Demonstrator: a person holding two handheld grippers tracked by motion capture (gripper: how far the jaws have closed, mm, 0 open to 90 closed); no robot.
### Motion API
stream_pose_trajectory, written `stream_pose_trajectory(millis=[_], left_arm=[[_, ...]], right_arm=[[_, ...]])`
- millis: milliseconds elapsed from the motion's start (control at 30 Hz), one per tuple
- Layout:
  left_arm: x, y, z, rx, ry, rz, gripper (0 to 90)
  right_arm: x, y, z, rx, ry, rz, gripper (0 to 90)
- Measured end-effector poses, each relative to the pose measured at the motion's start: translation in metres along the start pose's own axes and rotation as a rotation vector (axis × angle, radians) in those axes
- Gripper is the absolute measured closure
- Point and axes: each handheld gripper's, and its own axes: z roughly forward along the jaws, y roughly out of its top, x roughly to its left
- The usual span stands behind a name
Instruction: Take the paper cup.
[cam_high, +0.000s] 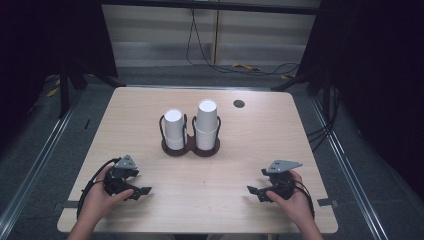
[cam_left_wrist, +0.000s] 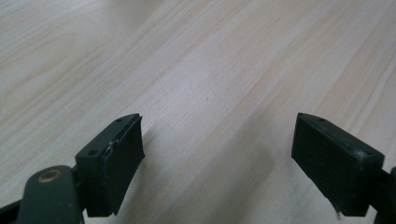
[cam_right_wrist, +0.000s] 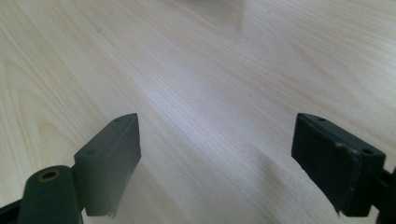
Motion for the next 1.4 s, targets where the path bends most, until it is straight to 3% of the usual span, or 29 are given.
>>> stream_pose_trajectory(millis=[367,800,933,1200,1233,1400], left_arm=[[-0.002,0.006,0.002,0.049,0.008,0.022,17.4],[0.0,0.019,-0.002,-0.006,-0.003,-0.001,17.5],[0.002,0.024,0.001,0.004,-0.006,0.002,17.4],[0.007,0.053,0.002,0.004,-0.018,0.027,17.4],[0.009,0.057,0.001,0.001,-0.015,0.042,17.4],[0.018,0.082,-0.008,-0.018,-0.033,0.03,16.2]], right_arm=[[0.005,0.003,0.004,0.006,0.018,-0.021,15.5],[0.009,0.009,0.01,-0.012,0.053,-0.033,15.8],[0.014,0.015,0.017,-0.008,0.066,-0.045,15.8],[0.034,0.04,0.041,-0.061,0.142,-0.025,15.9],[0.037,0.045,0.045,-0.06,0.146,-0.035,15.9],[0.054,0.068,0.061,-0.052,0.166,-0.095,15.9]])
